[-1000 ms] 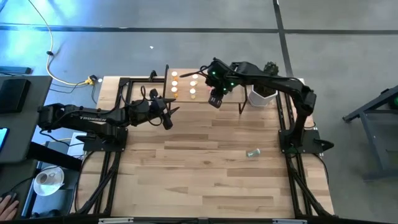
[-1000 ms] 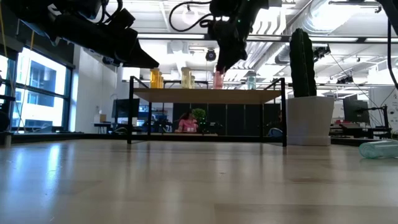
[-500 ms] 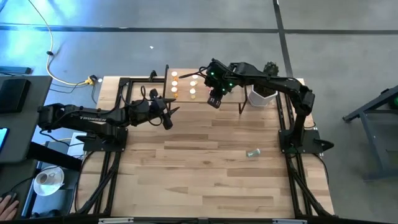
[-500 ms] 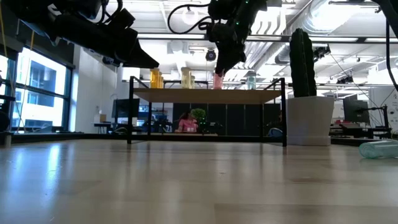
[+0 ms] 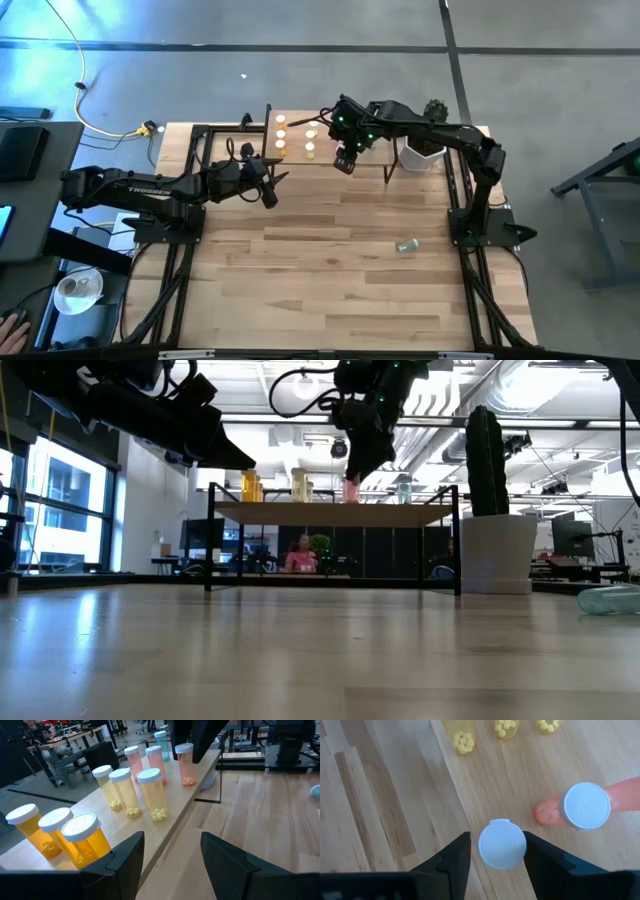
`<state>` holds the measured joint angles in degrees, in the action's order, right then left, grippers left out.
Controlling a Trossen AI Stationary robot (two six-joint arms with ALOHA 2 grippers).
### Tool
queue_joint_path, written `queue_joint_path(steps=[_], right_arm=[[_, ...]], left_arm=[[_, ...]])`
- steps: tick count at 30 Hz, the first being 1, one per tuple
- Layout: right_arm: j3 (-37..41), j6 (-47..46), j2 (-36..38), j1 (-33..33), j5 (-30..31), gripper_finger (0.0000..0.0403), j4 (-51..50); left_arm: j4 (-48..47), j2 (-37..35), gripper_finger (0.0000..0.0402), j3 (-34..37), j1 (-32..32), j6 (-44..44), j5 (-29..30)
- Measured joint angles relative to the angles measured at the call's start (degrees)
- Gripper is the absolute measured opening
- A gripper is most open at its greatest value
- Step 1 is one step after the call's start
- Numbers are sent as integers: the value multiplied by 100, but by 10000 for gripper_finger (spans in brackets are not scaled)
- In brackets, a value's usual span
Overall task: Pick and place medicine bottles onto shelf by color
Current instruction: Put the blue pill bottle on the shelf aligned with the other blue pill bottles
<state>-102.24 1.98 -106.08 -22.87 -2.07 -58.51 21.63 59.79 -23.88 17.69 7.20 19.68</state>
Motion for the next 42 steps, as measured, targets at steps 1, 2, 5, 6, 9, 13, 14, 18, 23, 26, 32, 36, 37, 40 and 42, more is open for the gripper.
queue_joint_path(steps=[1, 2, 5, 6, 9, 13, 14, 18, 23, 26, 32, 36, 37, 40, 42], right_arm=[[0, 0, 1, 0, 0, 165, 12], [0, 0, 0, 0, 0, 166, 6], [0, 0, 30, 0, 0, 166, 12], [-2, 0, 46, 0, -1, 166, 30], [-2, 15, 147, 0, -2, 166, 65], [-9, 54, 333, 0, -2, 167, 67], [-9, 65, 377, 0, -1, 167, 54], [-11, 107, 599, 44, 9, 167, 53], [-13, 107, 839, 216, 11, 167, -105], [-9, 164, 949, 376, 33, 167, -295], [519, 98, 1287, 780, 481, 167, -296], [1181, -220, 1694, 1056, 793, 167, 49], [1353, -299, 1822, 1122, 808, 167, 132], [1856, -641, 2217, 1298, 815, 167, 487], [2179, -854, 2495, 1402, 947, 167, 639]], left_arm=[[0, 0, 186, 0, 0, -3, 0], [0, 0, 186, 0, 0, -4, -1], [0, 0, 186, 0, 0, -4, 0], [0, 0, 186, 0, 0, -4, 0], [2, 0, 186, 0, 0, 0, 0], [2, 0, 186, 0, 0, 7, 0], [2, 0, 186, 0, 0, 4, 0], [98, 0, 186, 0, -9, 6, -2], [240, -2, 186, -2, -104, 7, -40], [218, -2, 186, -89, -180, -4, -349], [185, -2, 186, -410, -403, -33, -754], [-149, -2, 186, -719, -546, -101, -755], [-226, -2, 186, -803, -579, -112, -756], [-422, 13, 186, -1026, -696, -169, -754], [-427, 98, 186, -1173, -776, -204, -755]])
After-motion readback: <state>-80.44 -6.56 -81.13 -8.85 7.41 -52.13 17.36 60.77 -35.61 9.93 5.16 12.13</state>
